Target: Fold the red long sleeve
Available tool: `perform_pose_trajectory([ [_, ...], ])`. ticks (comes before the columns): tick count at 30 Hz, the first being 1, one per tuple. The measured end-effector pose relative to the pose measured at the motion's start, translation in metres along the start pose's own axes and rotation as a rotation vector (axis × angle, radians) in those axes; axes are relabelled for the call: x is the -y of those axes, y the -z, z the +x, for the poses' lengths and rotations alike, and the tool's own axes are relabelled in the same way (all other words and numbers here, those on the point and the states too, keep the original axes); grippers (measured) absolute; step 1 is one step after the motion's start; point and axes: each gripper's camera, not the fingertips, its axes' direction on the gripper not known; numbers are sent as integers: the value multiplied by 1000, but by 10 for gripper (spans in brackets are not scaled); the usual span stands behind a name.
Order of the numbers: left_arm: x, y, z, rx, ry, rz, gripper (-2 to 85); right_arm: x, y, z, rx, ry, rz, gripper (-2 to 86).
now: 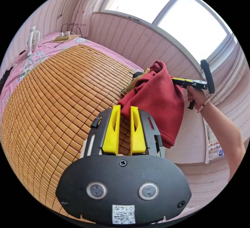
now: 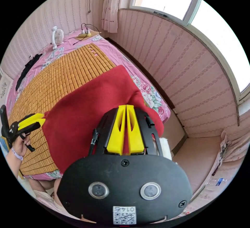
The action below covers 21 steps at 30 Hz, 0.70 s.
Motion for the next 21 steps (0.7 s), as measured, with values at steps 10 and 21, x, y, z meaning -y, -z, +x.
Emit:
perform_pose_trajectory([
  [10,-399,307,-41,372,126,90,21,-392,48,-63,-19,12,-32,-4],
  [21,-745,585,28,716,604,469,-10,-461,91,-328,426,570,236,6],
])
